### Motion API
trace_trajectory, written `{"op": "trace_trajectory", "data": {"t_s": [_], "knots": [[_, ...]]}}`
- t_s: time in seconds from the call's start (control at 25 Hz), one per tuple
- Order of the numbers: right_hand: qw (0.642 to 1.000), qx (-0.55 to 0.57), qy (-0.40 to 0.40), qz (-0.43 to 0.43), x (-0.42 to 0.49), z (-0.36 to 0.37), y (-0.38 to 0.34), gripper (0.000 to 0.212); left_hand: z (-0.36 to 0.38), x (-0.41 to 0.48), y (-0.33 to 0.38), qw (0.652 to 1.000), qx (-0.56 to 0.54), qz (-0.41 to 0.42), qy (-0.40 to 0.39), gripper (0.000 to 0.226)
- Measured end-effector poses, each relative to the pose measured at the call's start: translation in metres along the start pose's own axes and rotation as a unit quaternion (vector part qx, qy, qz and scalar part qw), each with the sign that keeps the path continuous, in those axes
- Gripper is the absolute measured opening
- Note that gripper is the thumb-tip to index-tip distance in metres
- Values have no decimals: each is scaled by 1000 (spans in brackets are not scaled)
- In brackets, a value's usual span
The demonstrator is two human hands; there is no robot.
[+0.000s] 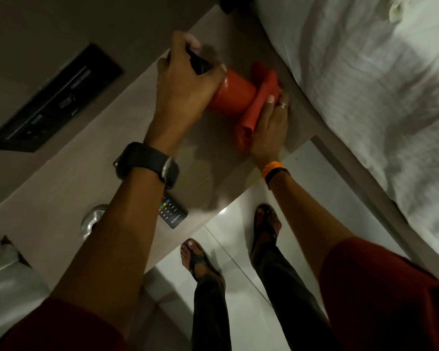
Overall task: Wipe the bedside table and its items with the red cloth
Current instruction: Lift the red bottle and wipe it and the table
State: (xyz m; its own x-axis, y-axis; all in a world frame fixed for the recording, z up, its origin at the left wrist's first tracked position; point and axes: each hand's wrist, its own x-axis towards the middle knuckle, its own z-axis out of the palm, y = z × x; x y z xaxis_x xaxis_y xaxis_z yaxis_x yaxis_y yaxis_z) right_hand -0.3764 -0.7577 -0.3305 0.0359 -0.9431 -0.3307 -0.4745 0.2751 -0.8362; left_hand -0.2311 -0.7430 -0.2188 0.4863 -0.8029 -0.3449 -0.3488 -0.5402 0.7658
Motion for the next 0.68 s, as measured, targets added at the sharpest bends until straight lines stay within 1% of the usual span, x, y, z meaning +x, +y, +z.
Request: {"op": "trace_trajectory", "data": {"t_s": [0.04, 0.08, 0.12, 0.16, 0.24, 0.32, 0.36, 0.4, 0.52, 0.56, 0.6, 0.68], "knots": [[998, -34, -41, 17, 6, -10, 9, 51, -5, 1, 1, 998, -33, -9, -47, 44], [998, -17, -56, 19, 10, -15, 14, 50, -9, 1, 3, 995, -54, -7, -84, 47], [998, 42, -48, 14, 9, -15, 10, 45, -10, 1, 5, 993, -62, 1, -98, 47], [995, 96, -22, -9, 2, -11, 2, 42, -8, -1, 6, 994, -63, 9, -84, 45], [987, 143, 16, -76, -21, 3, -20, 39, 1, -3, 10, 999, -40, 13, -14, 47], [977, 150, -12, -152, -44, 20, -29, 38, 5, -3, 12, 998, 11, 19, 52, 50], [978, 127, -24, -163, -50, 25, -26, 39, 6, -3, 12, 996, 40, 27, 74, 51], [981, 107, -37, -157, -48, 26, -17, 41, 4, -4, 12, 993, 67, 37, 92, 52], [993, 69, -73, -54, -25, 6, 4, 36, -2, -11, 14, 983, 119, 80, 118, 57], [995, 40, -87, -37, -19, -3, 11, 33, -2, -16, 15, 977, 146, 102, 120, 58], [994, 14, -99, -41, -15, -12, 15, 32, -1, -21, 15, 970, 175, 121, 119, 59], [990, -6, -114, -84, -11, -30, 18, 35, 3, -31, 12, 960, 210, 145, 120, 63]]}}
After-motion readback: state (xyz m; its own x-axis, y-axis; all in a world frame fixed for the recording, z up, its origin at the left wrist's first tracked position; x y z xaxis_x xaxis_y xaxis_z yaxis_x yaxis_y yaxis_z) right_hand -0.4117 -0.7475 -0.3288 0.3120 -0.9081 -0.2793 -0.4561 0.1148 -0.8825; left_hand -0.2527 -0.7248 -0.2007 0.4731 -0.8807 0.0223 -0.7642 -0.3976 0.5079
